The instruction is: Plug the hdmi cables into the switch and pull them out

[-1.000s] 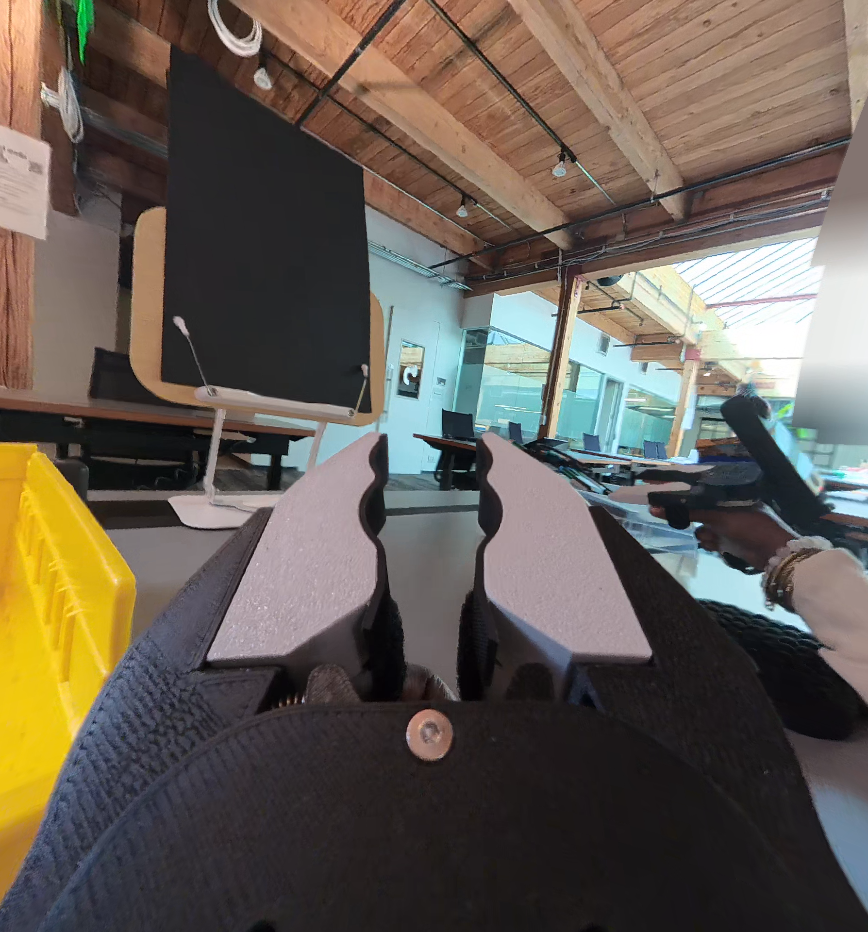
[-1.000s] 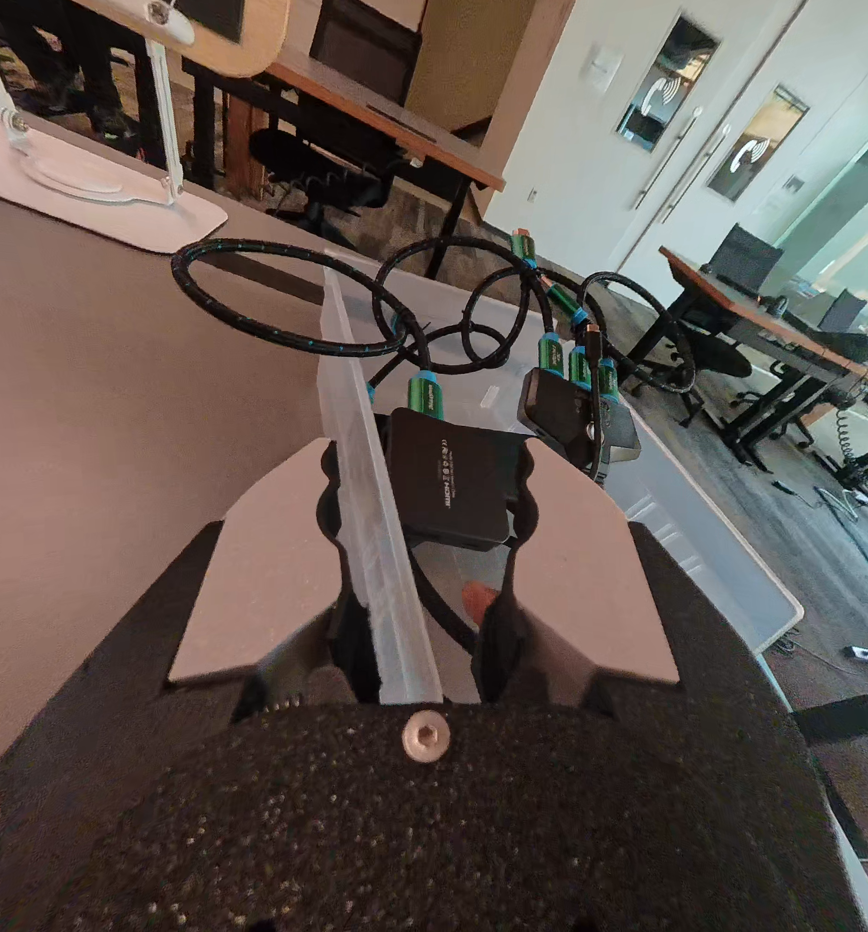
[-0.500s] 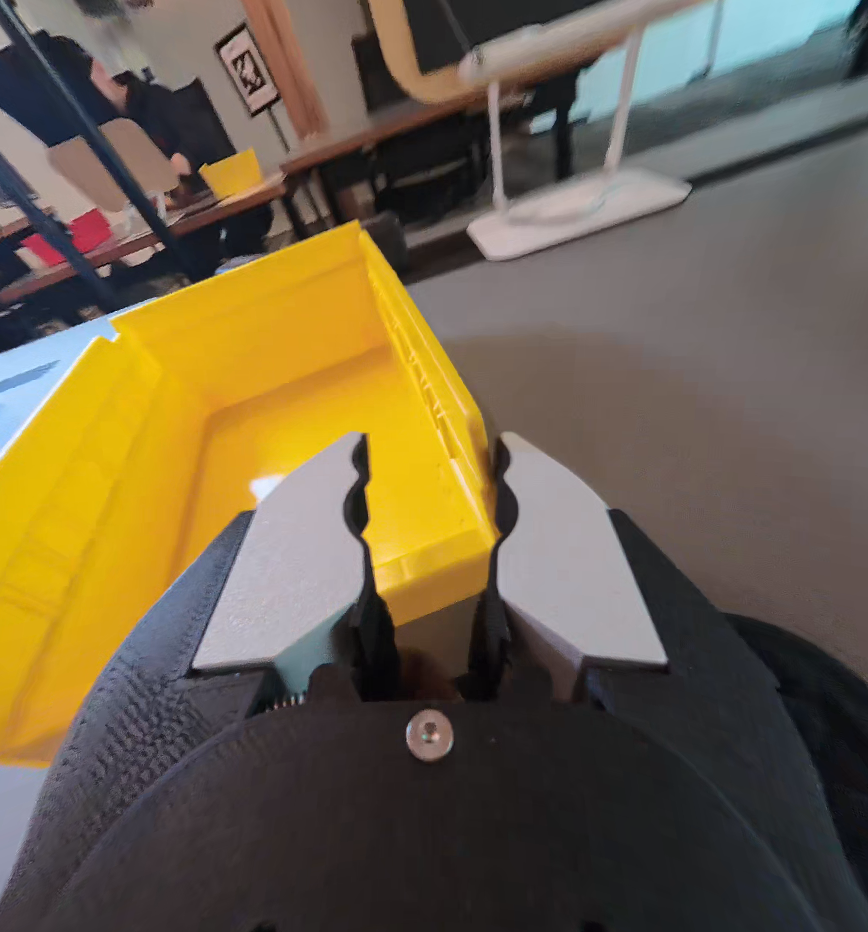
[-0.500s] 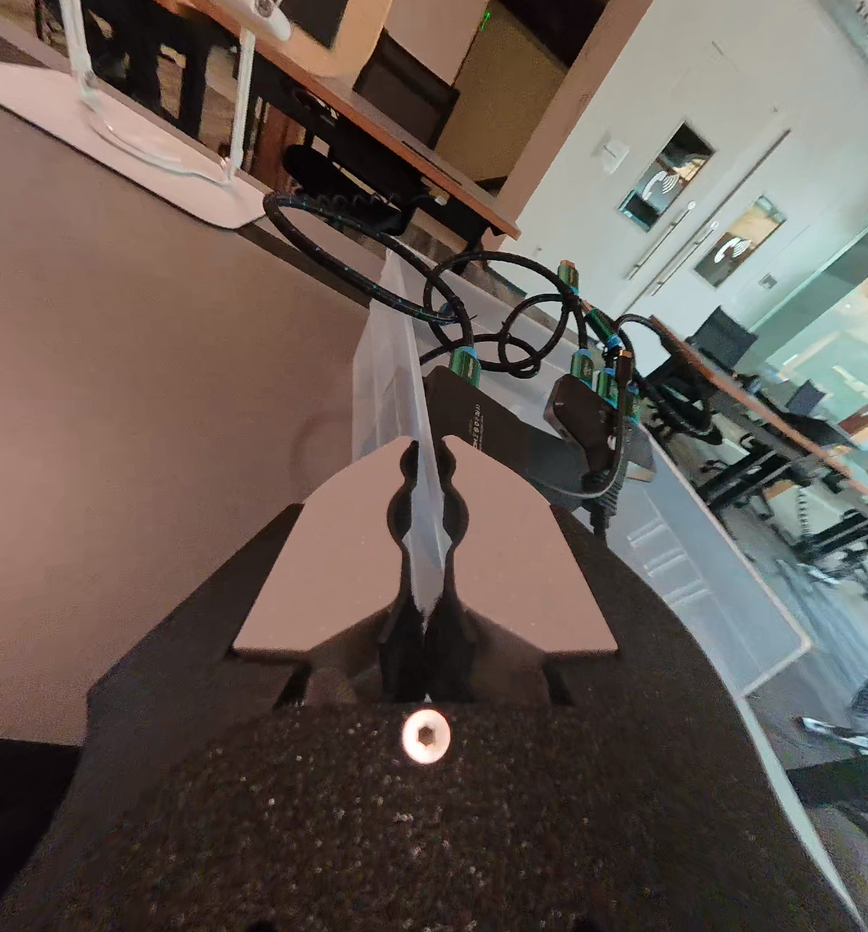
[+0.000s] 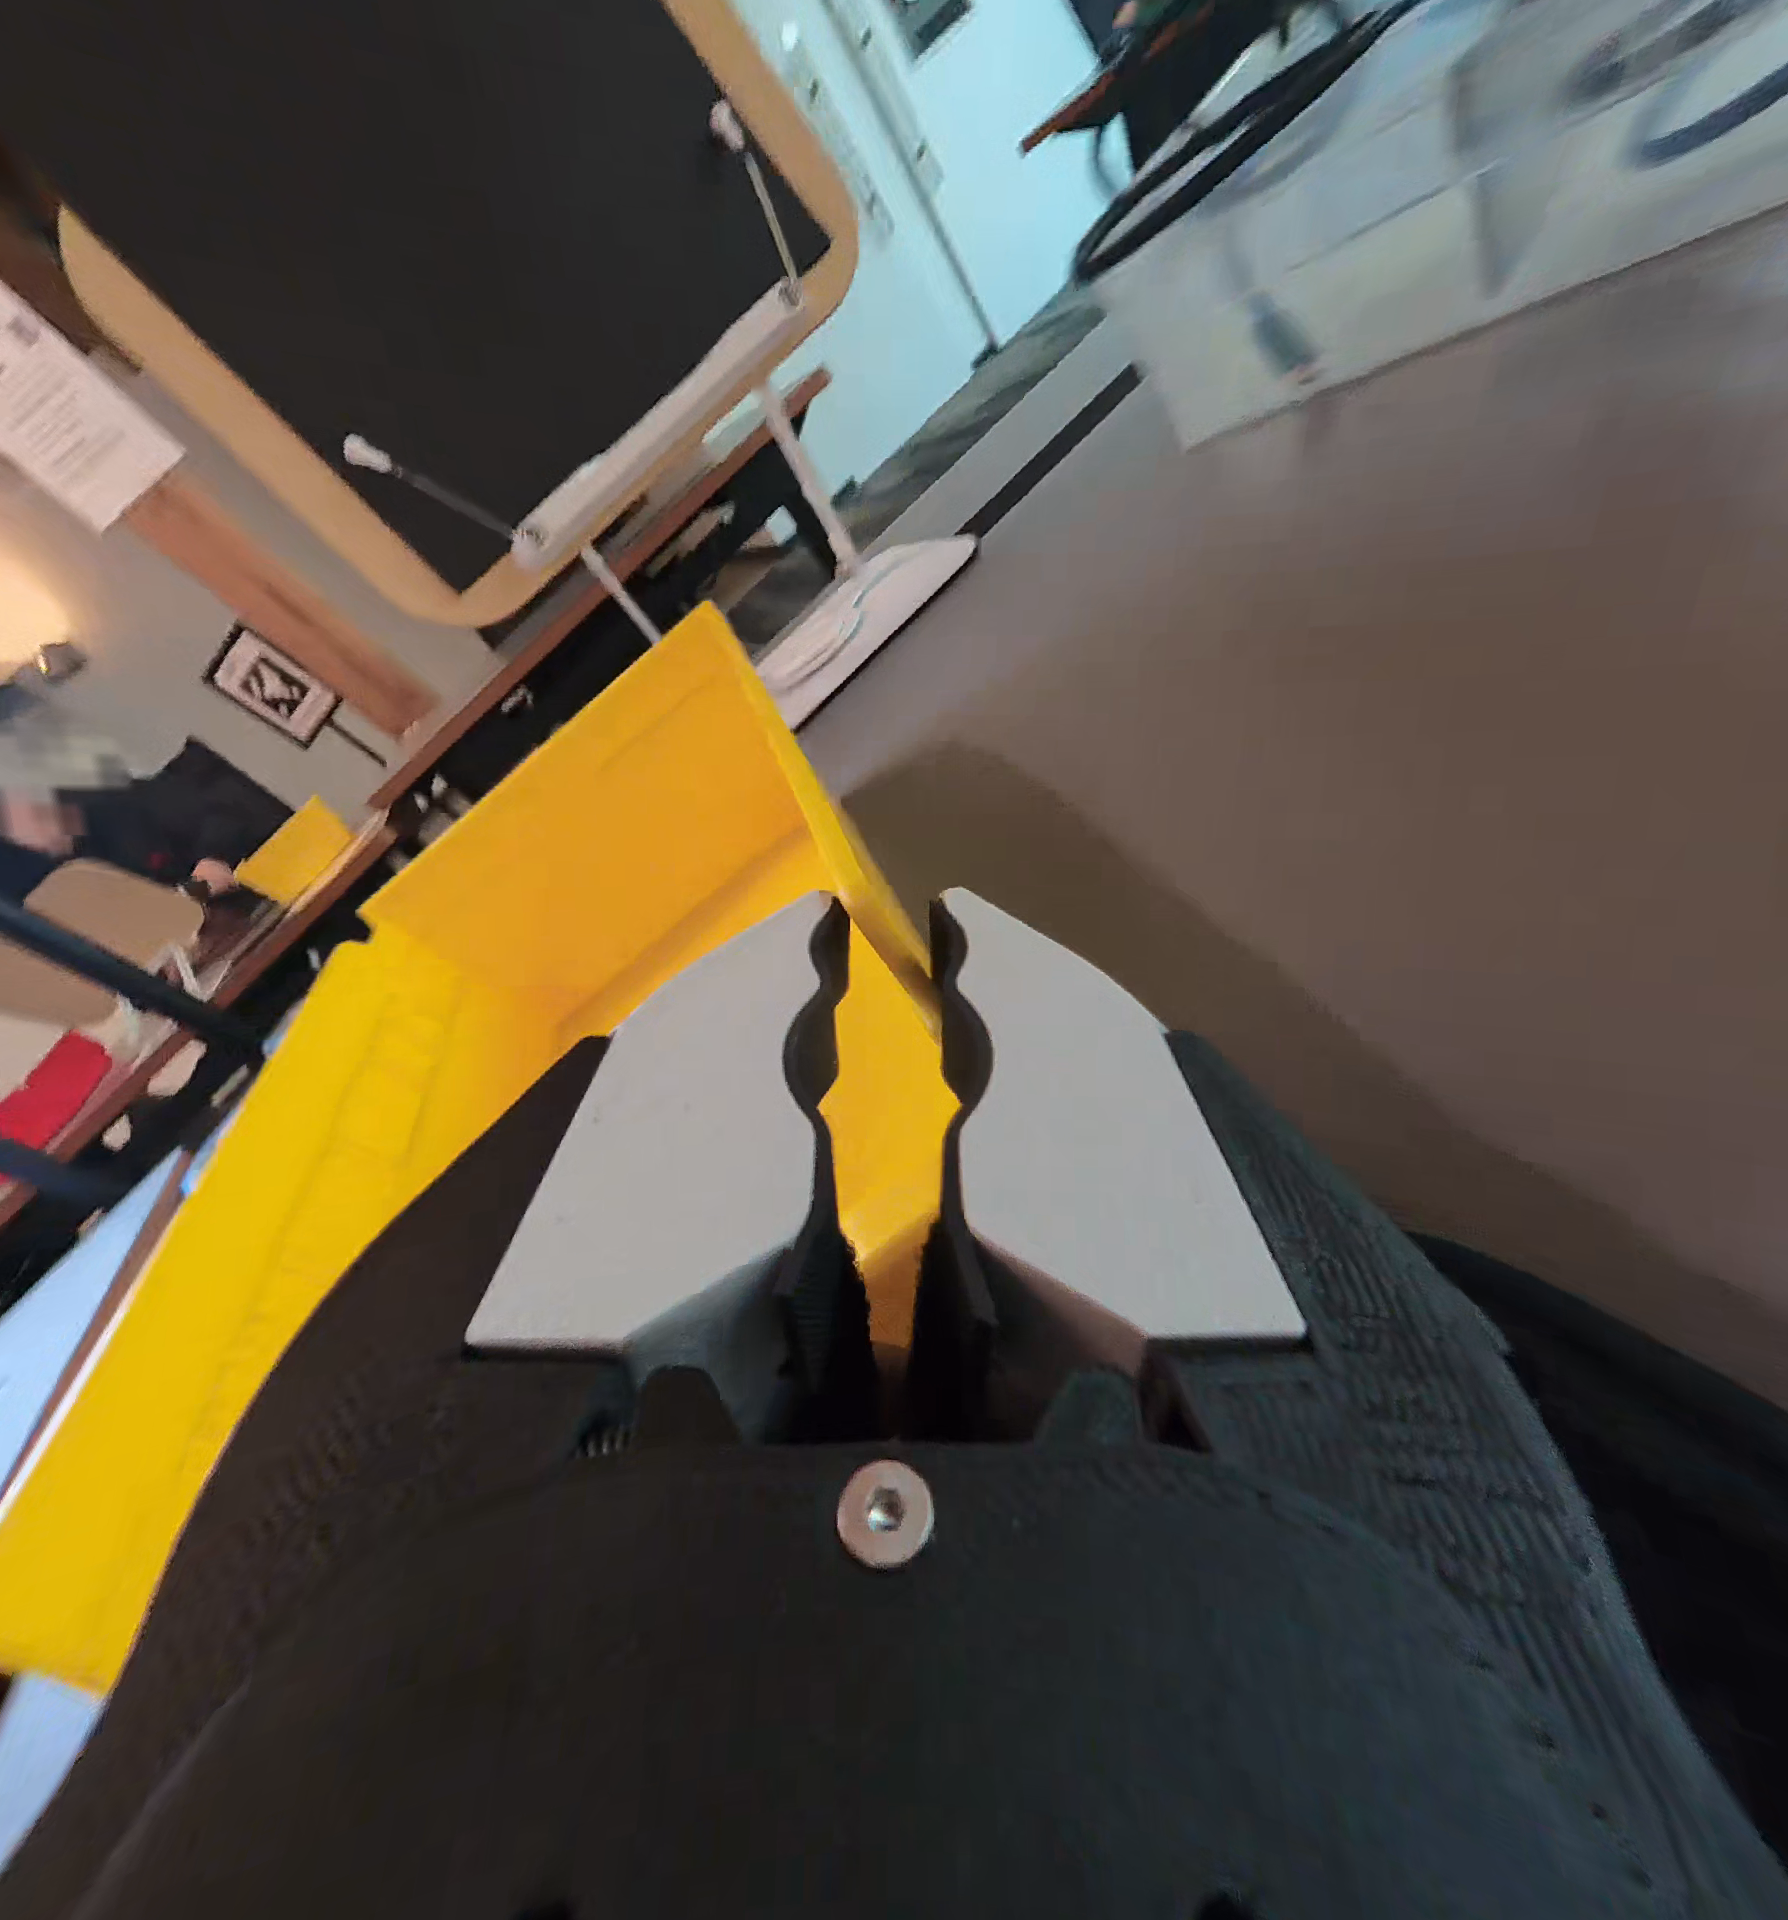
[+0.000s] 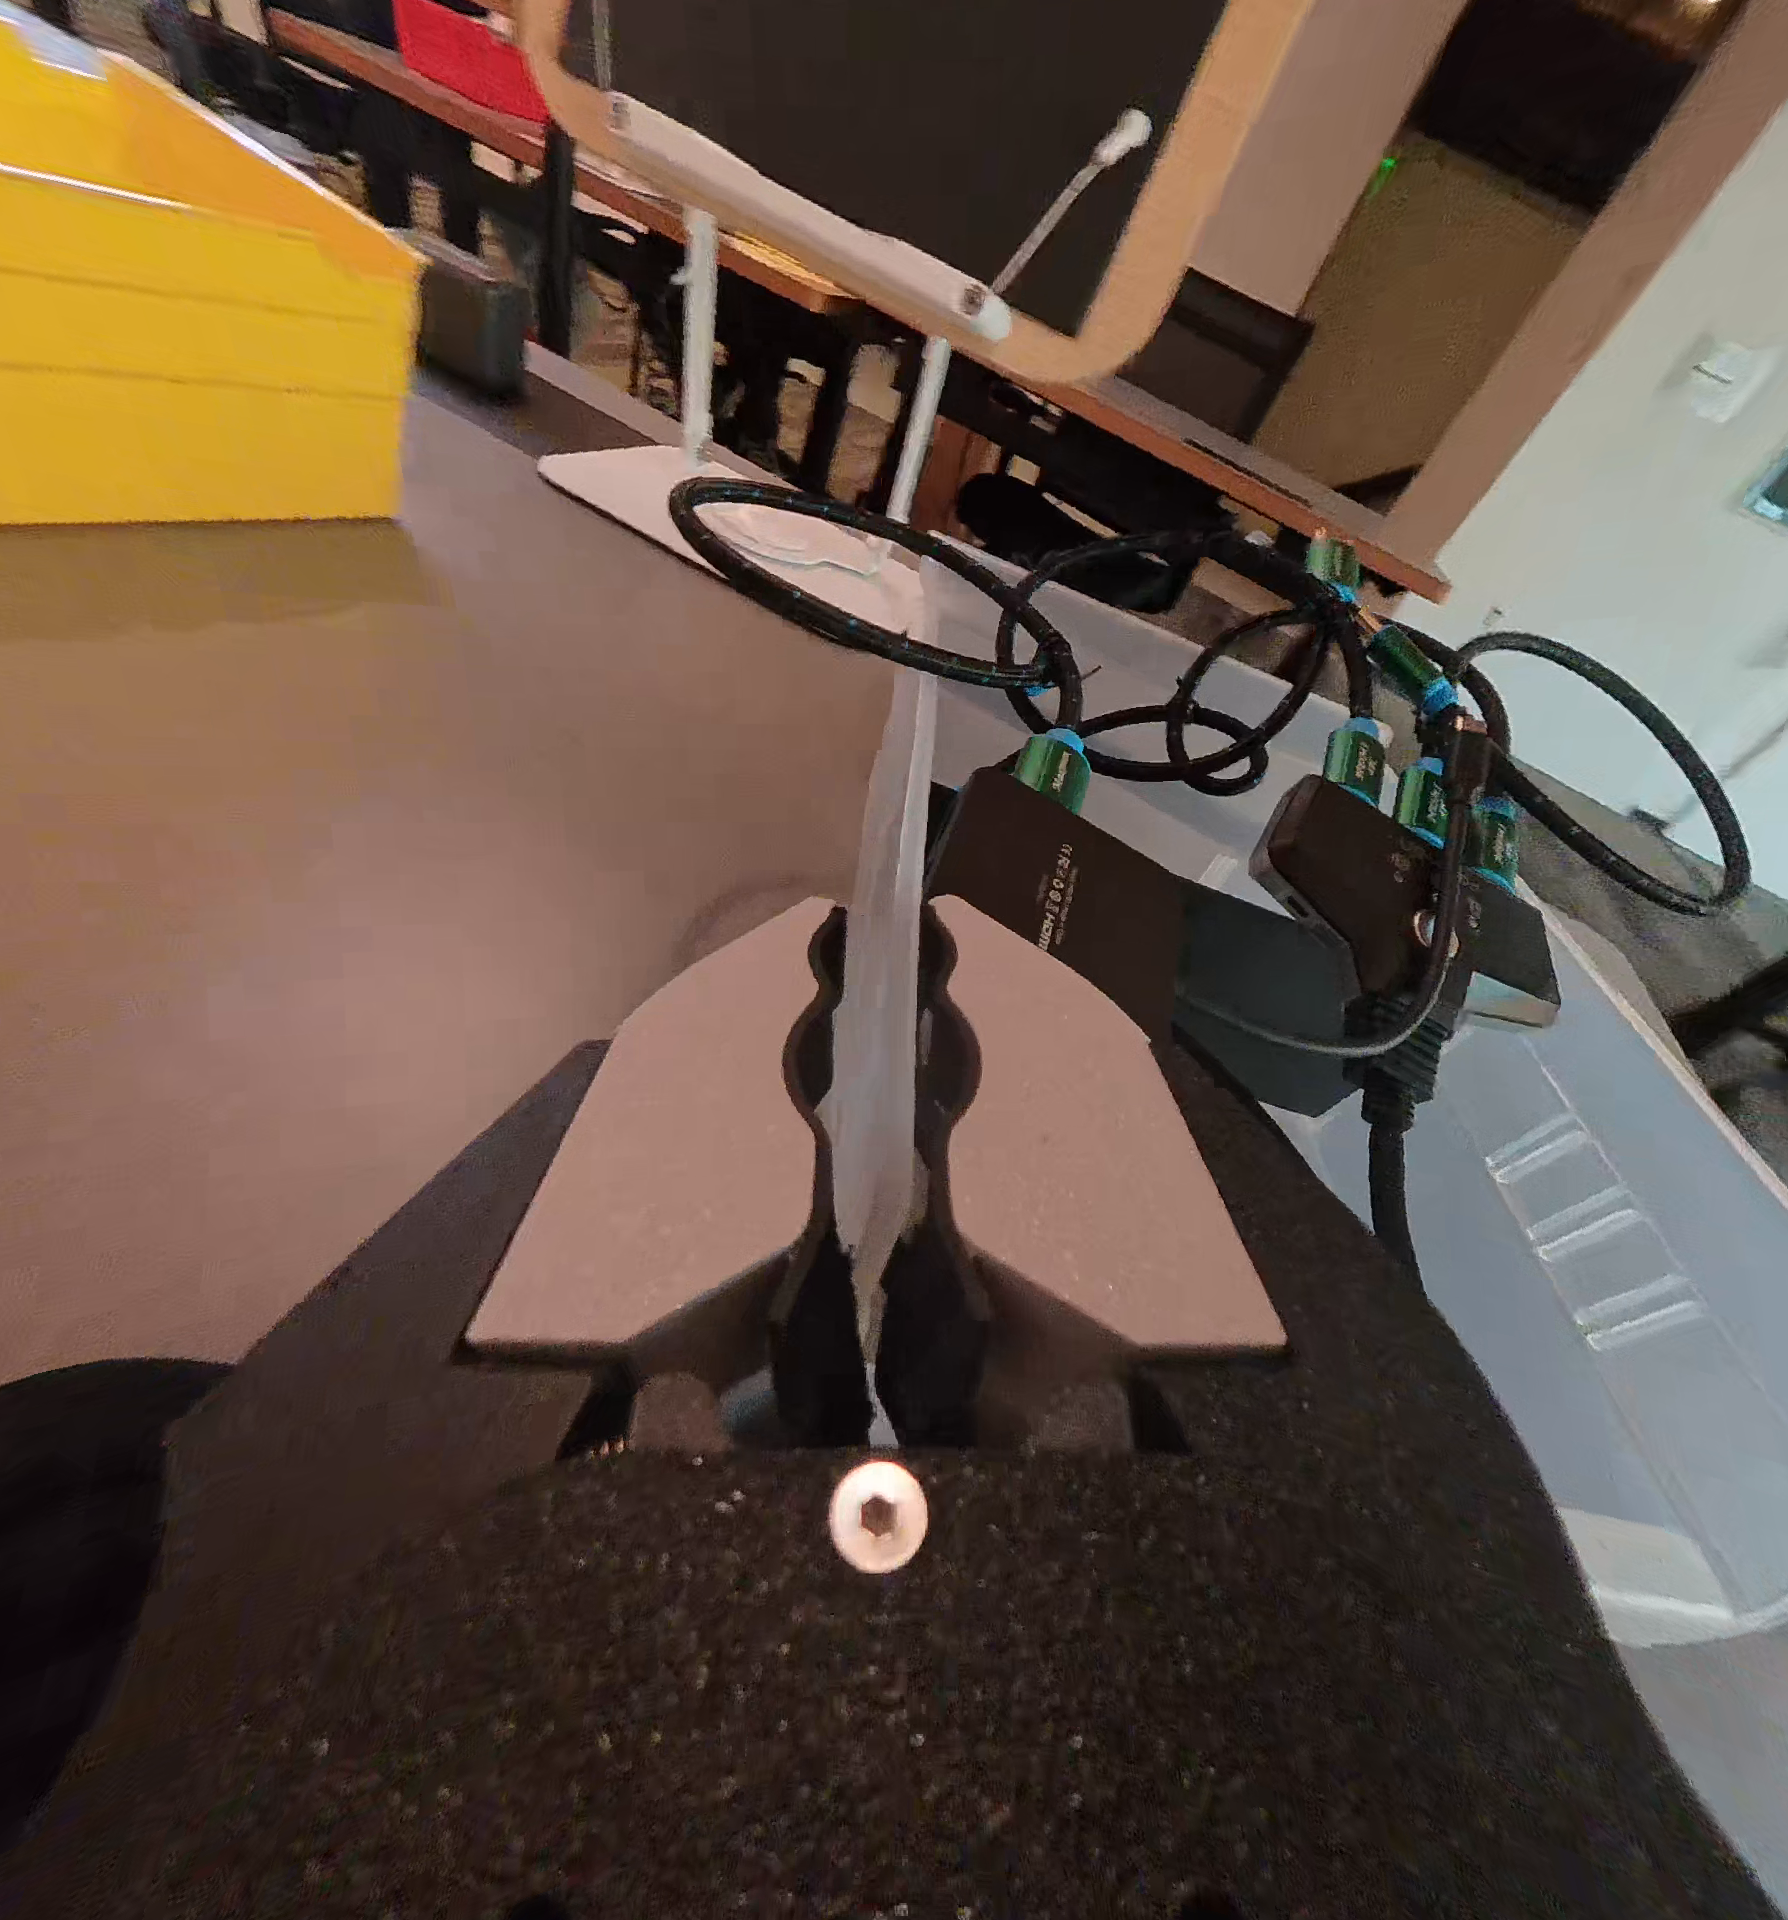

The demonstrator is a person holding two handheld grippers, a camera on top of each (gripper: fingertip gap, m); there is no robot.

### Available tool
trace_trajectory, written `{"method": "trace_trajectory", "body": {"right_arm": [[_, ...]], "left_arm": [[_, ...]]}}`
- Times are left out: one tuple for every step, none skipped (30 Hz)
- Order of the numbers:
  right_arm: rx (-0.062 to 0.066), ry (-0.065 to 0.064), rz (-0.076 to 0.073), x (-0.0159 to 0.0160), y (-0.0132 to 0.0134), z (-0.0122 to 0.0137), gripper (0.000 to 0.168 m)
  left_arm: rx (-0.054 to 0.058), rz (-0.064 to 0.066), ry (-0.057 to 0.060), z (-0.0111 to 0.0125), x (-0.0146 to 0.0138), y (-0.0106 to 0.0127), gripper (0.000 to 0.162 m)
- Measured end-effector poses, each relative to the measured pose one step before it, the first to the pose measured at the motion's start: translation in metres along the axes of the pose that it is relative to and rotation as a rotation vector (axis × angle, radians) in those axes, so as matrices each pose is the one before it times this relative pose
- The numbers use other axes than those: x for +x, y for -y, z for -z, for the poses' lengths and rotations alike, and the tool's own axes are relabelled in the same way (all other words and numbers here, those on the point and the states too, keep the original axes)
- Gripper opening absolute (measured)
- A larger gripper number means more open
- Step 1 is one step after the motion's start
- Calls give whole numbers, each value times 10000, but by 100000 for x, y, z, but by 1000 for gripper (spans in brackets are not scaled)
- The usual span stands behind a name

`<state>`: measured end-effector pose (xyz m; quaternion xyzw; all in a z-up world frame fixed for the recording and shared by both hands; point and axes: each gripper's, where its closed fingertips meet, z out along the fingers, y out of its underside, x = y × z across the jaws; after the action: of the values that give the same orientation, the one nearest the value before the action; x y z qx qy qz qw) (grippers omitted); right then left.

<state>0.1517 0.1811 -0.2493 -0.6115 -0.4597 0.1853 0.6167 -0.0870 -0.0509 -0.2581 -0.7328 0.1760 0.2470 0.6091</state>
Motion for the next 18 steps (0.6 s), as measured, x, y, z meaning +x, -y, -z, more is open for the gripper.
{"method": "trace_trajectory", "body": {"right_arm": [[248, 727, 319, -1274, 524, -148, 22], [328, 1045, 451, -1885, 521, -229, 37], [280, 1191, 534, -2153, 595, -332, 59], [232, 772, 476, -1600, 748, -218, 74], [447, 318, 454, -870, 1182, -1, 77], [843, 45, 251, -331, 1663, 248, 75], [1122, -67, -53, -3, 1900, 468, 72], [1142, -339, -277, 559, 1819, 660, 69], [973, -802, -307, 1390, 1548, 862, 66], [712, -1397, -283, 2472, 1143, 1096, 62], [470, -1979, -404, 3624, 619, 1325, 57], [195, -2372, -671, 4359, 56, 1474, 53], [-241, -2392, -913, 4743, -719, 1295, 49], [-671, -1839, -761, 4114, -1212, 785, 48], [-886, -894, -393, 2728, -1290, 134, 56], [-917, -132, -246, 1281, -1113, -290, 68], [-876, 275, -62, 336, -892, -498, 73], [-929, 244, 244, 149, -894, -621, 76]], "left_arm": [[257, -322, 160, 16, 136, 408, 16], [341, -466, 314, 52, 39, 524, 19], [436, -548, 218, 98, 202, 645, 29], [372, -509, -3, 109, 441, 586, 37], [257, -322, -163, 83, 552, 494, 44], [219, -94, -185, 46, 474, 428, 48], [192, 61, -161, 53, 316, 344, 49], [118, 109, -74, 55, 104, 172, 49], [67, 134, 87, 87, -219, 65, 49], [113, 228, 170, 139, -414, 117, 49], [184, 340, 167, 175, -491, 216, 49], [224, 424, 190, 194, -573, 254, 49], [215, 485, 192, 195, -621, 234, 49], [210, 522, 170, 177, -608, 217, 49], [223, 530, 155, 162, -584, 237, 50], [236, 509, 127, 154, -521, 263, 50], [235, 432, 98, 146, -441, 268, 51], [192, 317, 99, 121, -370, 227, 51]]}}
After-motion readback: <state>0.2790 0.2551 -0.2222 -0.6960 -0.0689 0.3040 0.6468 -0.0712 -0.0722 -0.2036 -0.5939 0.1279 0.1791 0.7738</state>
